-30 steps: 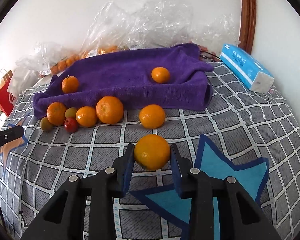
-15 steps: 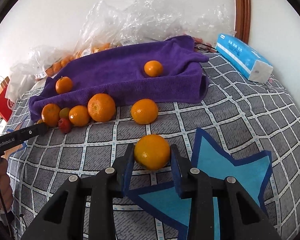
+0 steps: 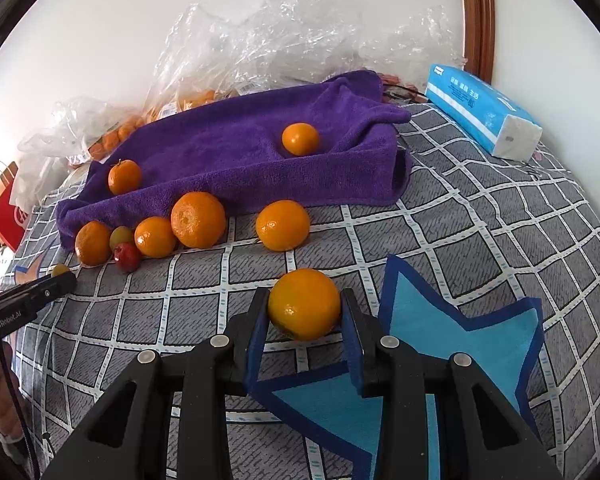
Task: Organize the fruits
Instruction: 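Grasp the yellow-green fruit with left tool while right tool grasps the round orange, then lift the yellow-green fruit in left tool over the towel while right tool carries the orange there, then lower the orange onto the towel and open right tool while left tool holds its fruit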
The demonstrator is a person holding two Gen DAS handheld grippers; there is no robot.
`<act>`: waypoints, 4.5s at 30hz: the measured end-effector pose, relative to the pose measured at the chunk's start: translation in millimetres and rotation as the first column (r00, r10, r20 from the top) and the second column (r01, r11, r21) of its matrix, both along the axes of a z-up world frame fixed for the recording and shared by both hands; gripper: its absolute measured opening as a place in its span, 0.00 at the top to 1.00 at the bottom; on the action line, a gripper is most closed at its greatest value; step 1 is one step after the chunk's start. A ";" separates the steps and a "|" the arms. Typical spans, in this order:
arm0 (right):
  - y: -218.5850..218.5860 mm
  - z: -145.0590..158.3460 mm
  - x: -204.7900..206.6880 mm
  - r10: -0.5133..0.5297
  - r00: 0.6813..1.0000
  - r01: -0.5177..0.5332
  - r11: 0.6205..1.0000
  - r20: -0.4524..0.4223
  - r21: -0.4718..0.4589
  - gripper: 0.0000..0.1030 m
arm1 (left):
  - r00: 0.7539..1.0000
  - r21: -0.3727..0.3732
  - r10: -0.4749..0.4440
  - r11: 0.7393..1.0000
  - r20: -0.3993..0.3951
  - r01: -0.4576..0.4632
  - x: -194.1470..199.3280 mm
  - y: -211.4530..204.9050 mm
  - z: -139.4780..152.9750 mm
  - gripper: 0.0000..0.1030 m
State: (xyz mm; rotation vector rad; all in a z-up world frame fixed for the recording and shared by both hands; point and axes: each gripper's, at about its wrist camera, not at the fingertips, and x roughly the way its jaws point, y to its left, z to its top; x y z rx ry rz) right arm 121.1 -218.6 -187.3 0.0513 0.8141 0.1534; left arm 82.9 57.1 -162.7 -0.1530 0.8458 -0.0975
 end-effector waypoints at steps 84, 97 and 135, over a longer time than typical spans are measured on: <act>46.6 65.9 110.7 0.073 0.964 -0.054 0.995 0.258 -0.080 0.66 | 0.959 -0.139 0.137 0.985 0.250 -0.104 87.4 29.4 62.3 0.75; 38.4 47.6 119.5 0.053 0.982 -0.044 0.998 0.183 -0.050 0.66 | 0.959 -0.161 0.162 0.979 0.234 -0.126 92.4 35.4 54.0 0.75; 61.9 25.8 127.8 0.128 0.990 -0.121 0.987 0.060 -0.109 0.66 | 0.968 -0.139 0.145 0.983 0.206 -0.118 99.0 31.4 42.8 0.75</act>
